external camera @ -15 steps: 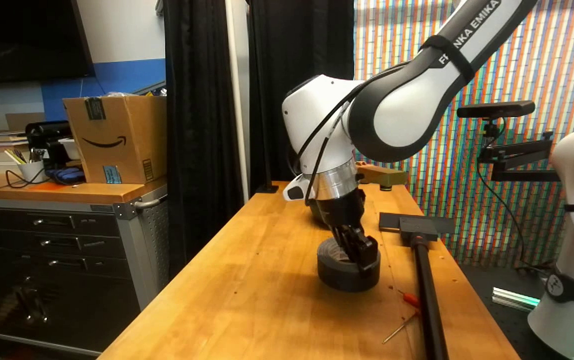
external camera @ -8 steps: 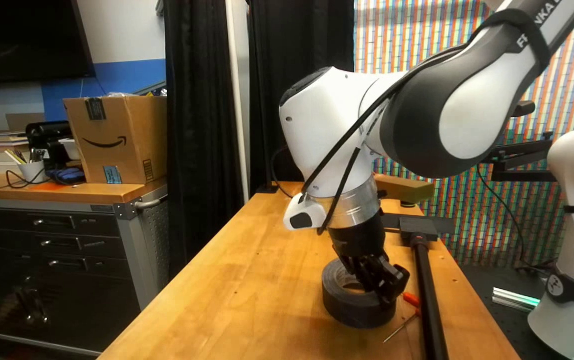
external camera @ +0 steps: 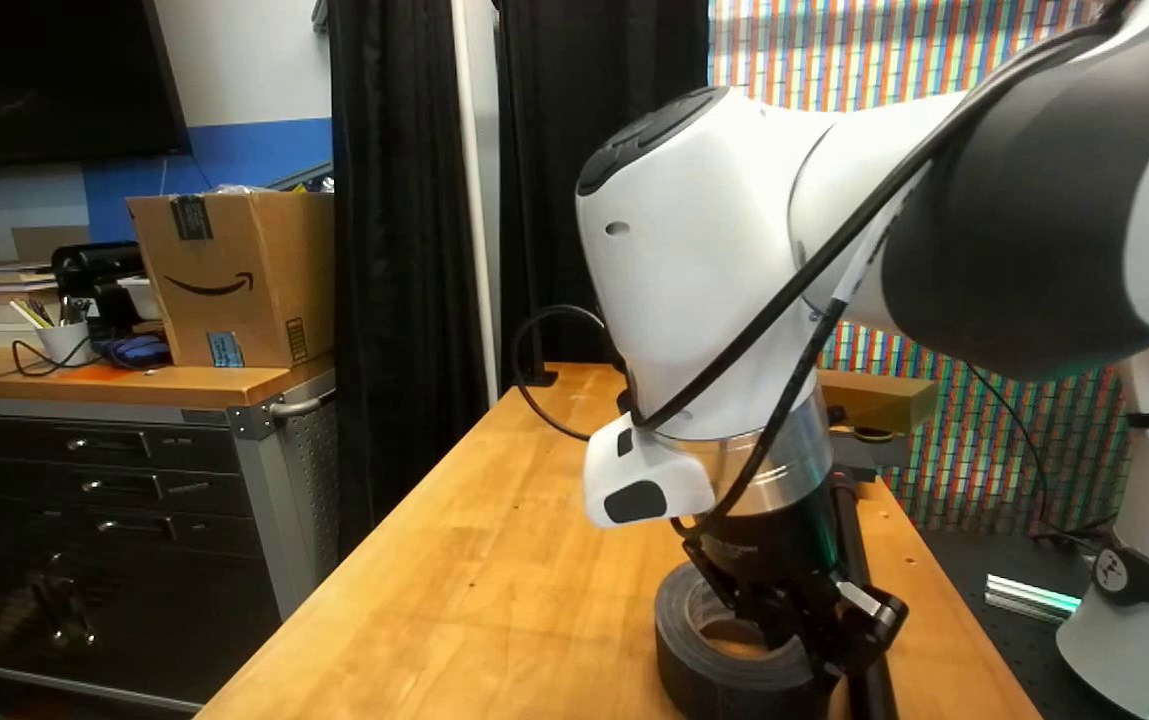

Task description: Move the tape to the left

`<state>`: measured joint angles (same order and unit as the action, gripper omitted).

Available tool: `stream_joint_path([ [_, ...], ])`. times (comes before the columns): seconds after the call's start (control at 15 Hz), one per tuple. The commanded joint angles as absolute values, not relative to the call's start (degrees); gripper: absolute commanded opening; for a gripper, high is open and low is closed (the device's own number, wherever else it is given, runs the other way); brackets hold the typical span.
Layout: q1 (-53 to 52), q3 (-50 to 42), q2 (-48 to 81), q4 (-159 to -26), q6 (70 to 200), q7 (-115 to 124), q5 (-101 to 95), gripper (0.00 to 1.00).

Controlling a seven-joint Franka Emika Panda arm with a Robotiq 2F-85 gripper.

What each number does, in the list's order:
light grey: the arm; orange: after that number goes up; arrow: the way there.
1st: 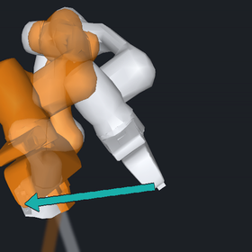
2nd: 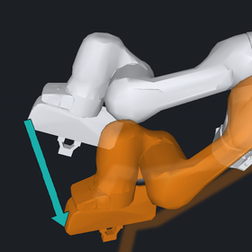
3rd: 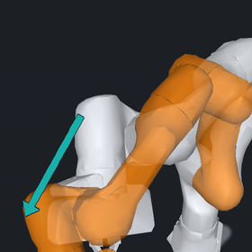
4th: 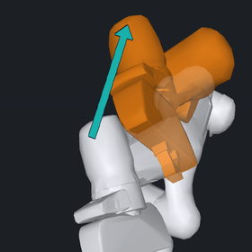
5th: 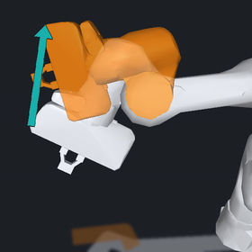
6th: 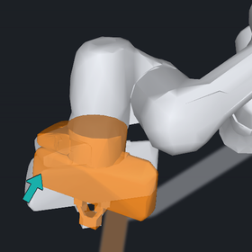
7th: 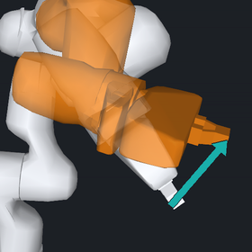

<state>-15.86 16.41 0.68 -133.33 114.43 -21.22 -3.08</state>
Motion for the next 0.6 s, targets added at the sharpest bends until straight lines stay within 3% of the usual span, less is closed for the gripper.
stream_joint_path([
  [0.0, -15.97, 16.37, 0.7, -133.18, 114.28, -21.38, -3.06, 0.32],
  [0.53, -15.89, 16.28, 0.7, -133.16, 114.22, -21.81, -3.06, 0.32],
])
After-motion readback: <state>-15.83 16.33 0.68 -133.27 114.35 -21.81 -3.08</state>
